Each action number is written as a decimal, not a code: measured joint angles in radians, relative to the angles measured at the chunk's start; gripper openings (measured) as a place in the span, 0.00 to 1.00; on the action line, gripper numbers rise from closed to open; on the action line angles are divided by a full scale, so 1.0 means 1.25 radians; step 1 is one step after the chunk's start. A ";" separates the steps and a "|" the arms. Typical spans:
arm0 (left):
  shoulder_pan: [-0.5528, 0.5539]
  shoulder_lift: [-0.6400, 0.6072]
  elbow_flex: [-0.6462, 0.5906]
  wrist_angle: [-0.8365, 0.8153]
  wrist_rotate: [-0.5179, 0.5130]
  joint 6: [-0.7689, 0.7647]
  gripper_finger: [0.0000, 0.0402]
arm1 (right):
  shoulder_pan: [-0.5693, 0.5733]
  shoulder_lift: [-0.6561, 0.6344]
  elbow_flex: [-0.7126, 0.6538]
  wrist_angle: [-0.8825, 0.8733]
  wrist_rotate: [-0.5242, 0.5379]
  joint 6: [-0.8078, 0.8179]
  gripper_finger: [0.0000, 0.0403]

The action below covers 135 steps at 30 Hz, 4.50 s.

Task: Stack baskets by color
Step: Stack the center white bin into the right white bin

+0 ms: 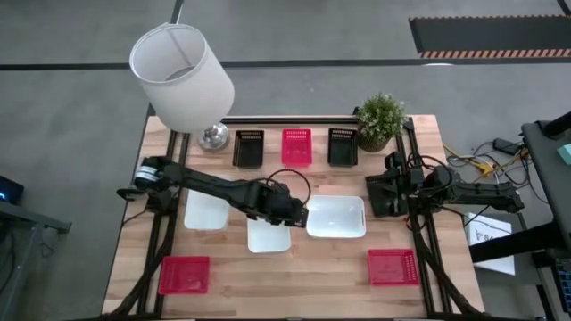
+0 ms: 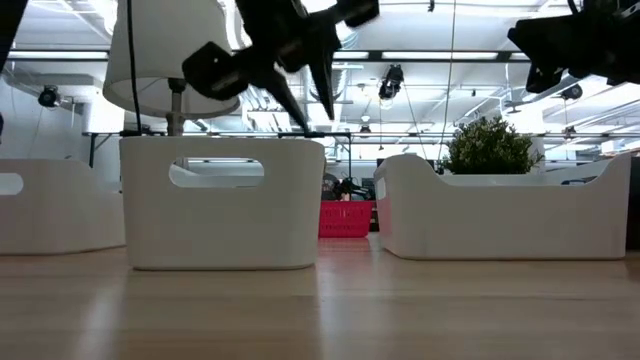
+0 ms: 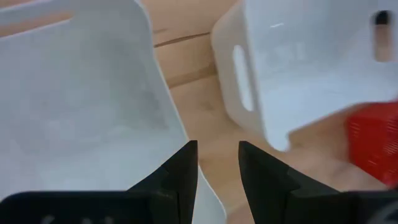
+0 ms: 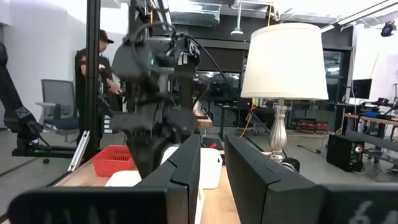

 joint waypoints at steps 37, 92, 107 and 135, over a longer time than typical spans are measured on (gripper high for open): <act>0.000 0.104 -0.051 0.056 -0.054 -0.006 0.25 | 0.000 0.000 0.000 -0.021 0.004 0.003 0.17; -0.013 -0.002 0.182 -0.081 -0.166 0.766 0.00 | 0.000 0.000 0.000 -0.026 0.005 0.001 0.17; -0.040 0.006 0.202 0.164 -0.080 0.982 0.00 | 0.000 0.000 0.000 -0.043 0.005 0.001 0.17; -0.043 0.105 0.201 0.383 -0.036 1.062 0.00 | 0.000 -0.041 0.120 -0.193 -0.003 -0.010 0.17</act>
